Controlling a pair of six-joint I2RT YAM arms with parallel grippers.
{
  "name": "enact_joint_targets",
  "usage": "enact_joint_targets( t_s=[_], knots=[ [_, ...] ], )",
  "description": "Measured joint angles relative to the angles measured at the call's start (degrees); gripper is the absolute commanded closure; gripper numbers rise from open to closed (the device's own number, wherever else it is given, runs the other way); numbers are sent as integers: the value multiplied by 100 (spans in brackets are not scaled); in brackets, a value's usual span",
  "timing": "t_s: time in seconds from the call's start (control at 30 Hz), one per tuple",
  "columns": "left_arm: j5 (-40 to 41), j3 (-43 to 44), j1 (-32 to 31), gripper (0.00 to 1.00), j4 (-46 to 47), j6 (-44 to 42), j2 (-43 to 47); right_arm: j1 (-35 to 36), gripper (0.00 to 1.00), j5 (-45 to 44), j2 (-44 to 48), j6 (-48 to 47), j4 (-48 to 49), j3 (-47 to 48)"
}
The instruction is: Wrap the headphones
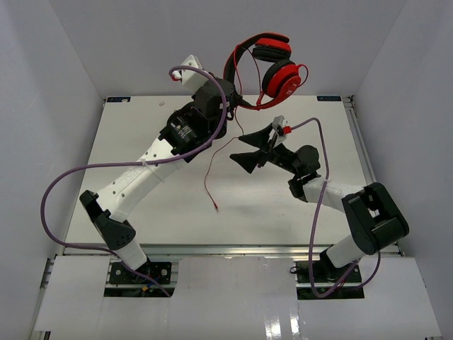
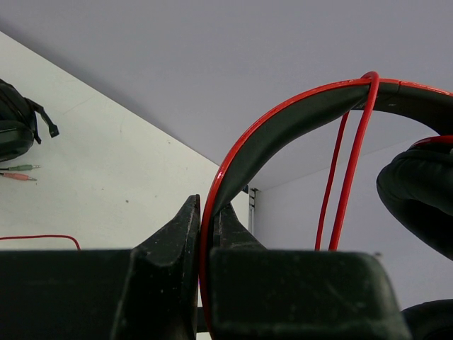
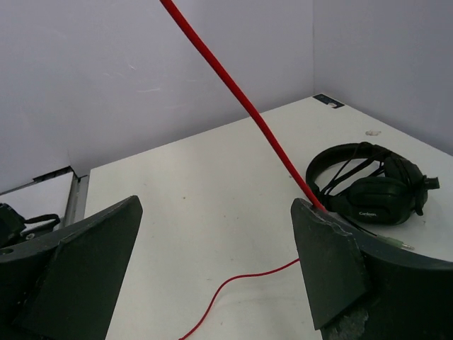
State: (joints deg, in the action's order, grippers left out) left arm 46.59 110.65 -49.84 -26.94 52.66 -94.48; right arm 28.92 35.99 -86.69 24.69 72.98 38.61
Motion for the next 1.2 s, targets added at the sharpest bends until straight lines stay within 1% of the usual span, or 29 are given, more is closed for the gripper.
enact_joint_targets(
  t_s=[0.03,0.1,0.23,0.3,0.4,0.5,0.57,0.63,0.67,0.7,0.8,0.9,1.1,1.2],
  knots=[
    [-12,0,0,100,-1,0,0,1,2,-31,-1,-118,9,0],
    [-24,4,0,100,-2,-2,2,-24,8,166,-2,-385,-12,17],
    [-30,29,0,100,-2,-14,2,-103,14,1262,6,-947,-443,193],
    [-30,47,0,100,-2,-23,2,-123,17,1632,95,-1245,-663,181],
    [-23,57,0,100,-2,-38,2,-196,20,1983,408,-1515,-858,2],
    [-25,57,0,100,-2,-60,0,-359,24,2008,649,-1592,-1025,3],
    [-25,57,0,100,-2,-71,2,-453,21,1919,664,-1668,-1401,195],
    [-25,57,0,100,-2,-85,2,-510,8,1799,638,-1749,-1792,422],
    [-25,57,0,100,-2,-93,2,-529,5,1737,622,-1795,-1957,525],
    [-25,57,0,100,-2,-97,2,-533,3,1676,583,-1838,-2017,610],
    [-28,57,0,100,-3,-98,4,-530,4,1551,325,-1745,-1867,770],
    [-65,57,0,100,-2,-84,4,-457,5,1555,-123,-1335,-1235,811],
    [-133,57,0,100,-4,-1,7,-116,0,1315,-789,-625,-400,1138],
    [-228,57,0,100,-3,79,9,-28,8,1169,-1222,-281,-162,1658]
  ],
)
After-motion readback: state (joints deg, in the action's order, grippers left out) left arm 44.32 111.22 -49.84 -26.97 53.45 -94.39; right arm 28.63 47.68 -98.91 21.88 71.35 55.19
